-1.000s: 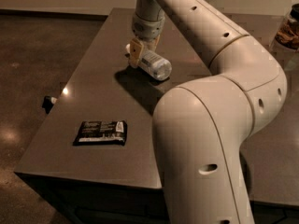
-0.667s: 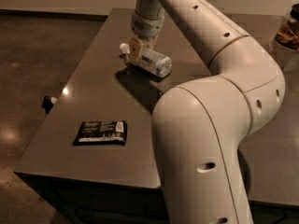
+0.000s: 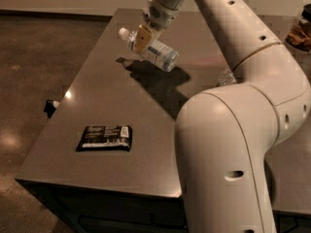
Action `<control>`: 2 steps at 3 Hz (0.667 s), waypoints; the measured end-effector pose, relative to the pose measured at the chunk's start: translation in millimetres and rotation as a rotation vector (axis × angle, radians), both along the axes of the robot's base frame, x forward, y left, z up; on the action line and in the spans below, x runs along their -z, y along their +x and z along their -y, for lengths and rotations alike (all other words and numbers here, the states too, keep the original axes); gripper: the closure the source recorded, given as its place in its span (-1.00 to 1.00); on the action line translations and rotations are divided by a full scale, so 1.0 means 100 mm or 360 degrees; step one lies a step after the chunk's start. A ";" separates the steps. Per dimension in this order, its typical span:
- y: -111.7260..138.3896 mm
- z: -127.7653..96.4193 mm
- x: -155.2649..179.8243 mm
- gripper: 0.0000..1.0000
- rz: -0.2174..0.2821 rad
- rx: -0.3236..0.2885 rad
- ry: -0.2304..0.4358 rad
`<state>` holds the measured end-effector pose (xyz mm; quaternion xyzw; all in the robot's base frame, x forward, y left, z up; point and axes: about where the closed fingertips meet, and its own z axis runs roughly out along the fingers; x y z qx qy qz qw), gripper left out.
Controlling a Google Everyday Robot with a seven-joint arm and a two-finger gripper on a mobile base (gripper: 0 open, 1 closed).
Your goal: Place blue plastic bottle upright
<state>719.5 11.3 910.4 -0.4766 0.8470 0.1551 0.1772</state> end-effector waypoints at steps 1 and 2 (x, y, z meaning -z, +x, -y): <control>-0.06 0.00 -0.25 1.00 0.0067 -0.0112 0.0220; -0.11 0.02 -0.43 1.00 0.0132 -0.0182 0.0416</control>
Offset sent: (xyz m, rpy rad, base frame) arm -0.0304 -0.0161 0.0681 0.4090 -0.1280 0.1702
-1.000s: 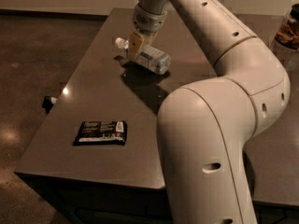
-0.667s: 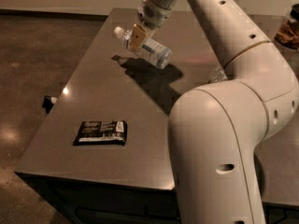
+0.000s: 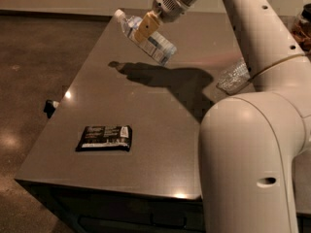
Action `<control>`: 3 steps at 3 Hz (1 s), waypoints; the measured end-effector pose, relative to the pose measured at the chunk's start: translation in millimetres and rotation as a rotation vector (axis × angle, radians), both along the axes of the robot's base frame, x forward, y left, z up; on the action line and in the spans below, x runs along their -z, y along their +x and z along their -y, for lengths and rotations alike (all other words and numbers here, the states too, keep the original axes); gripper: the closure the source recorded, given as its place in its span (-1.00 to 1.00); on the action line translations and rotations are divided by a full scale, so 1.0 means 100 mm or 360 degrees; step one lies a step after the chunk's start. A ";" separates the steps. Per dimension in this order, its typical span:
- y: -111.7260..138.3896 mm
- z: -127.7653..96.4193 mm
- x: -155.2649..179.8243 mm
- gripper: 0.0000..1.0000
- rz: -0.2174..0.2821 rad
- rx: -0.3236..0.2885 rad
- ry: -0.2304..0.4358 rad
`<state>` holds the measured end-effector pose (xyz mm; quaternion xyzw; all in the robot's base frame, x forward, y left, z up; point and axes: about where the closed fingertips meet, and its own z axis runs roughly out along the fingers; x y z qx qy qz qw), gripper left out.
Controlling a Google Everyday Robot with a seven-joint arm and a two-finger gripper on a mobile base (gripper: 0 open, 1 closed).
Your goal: Place blue plastic bottle upright
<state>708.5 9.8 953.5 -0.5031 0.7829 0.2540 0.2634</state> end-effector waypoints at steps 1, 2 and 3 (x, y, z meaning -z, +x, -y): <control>-0.04 0.05 -0.15 1.00 0.0059 -0.0002 0.0171; -0.10 0.18 -0.25 1.00 0.0157 0.0126 0.0367; -0.13 0.24 -0.22 1.00 0.0219 0.0235 0.0501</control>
Offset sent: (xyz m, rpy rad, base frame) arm -0.0254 -0.0268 0.0288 0.3318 -0.1866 -0.1808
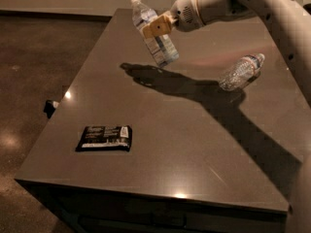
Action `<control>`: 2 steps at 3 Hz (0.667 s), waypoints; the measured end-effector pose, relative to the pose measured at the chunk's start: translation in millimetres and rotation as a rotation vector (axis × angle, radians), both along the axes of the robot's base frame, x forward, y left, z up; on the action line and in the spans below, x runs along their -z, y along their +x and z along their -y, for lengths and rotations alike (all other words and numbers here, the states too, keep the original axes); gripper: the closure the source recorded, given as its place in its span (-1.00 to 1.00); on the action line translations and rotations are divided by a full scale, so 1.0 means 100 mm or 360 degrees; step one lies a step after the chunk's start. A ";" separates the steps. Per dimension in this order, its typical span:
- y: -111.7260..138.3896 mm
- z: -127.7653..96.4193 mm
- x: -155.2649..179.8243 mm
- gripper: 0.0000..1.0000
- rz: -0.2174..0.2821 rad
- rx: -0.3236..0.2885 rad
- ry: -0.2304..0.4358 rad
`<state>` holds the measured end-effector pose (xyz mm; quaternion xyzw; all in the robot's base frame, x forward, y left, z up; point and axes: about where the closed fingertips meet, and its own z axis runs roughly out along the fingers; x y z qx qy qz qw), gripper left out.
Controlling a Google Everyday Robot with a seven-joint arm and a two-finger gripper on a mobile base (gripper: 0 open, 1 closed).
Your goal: Place blue plastic bottle upright
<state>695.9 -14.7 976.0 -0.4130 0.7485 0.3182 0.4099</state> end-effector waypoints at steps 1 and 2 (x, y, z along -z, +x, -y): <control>0.01 0.09 0.05 1.00 0.0114 0.0076 0.0253; 0.00 0.14 0.05 1.00 0.0221 0.0098 0.0386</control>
Offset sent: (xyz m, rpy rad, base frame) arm -0.0016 -0.0291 -0.0021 0.3437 -0.2252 -0.0903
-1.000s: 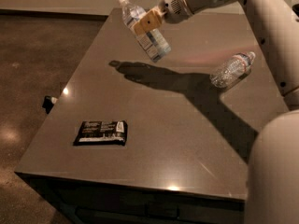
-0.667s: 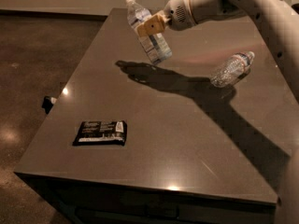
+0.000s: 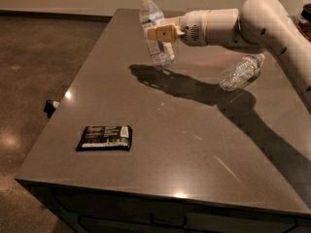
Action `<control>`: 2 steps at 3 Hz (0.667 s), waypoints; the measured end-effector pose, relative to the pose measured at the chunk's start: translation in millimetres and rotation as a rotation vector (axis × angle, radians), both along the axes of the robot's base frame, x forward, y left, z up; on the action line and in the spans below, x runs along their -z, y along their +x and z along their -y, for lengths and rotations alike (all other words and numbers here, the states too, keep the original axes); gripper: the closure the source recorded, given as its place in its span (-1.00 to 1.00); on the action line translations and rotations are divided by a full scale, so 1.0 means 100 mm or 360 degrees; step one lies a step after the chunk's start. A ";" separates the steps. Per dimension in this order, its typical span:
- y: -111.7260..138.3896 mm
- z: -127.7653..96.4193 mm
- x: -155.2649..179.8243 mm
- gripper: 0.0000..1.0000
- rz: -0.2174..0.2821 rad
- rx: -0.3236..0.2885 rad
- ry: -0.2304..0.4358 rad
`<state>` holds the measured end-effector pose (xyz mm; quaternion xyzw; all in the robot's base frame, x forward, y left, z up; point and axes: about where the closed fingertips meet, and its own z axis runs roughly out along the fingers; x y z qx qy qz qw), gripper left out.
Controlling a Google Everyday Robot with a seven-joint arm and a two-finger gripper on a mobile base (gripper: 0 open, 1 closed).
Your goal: Place blue plastic bottle upright
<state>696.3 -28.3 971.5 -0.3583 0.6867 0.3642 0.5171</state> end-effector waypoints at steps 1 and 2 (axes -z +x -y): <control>-0.04 0.02 0.05 1.00 0.0124 -0.0007 0.0100; -0.12 0.05 0.07 1.00 0.0255 -0.0025 0.0144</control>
Offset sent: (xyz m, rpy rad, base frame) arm -0.0229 -0.0166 -0.0107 0.1181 -0.2725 0.0208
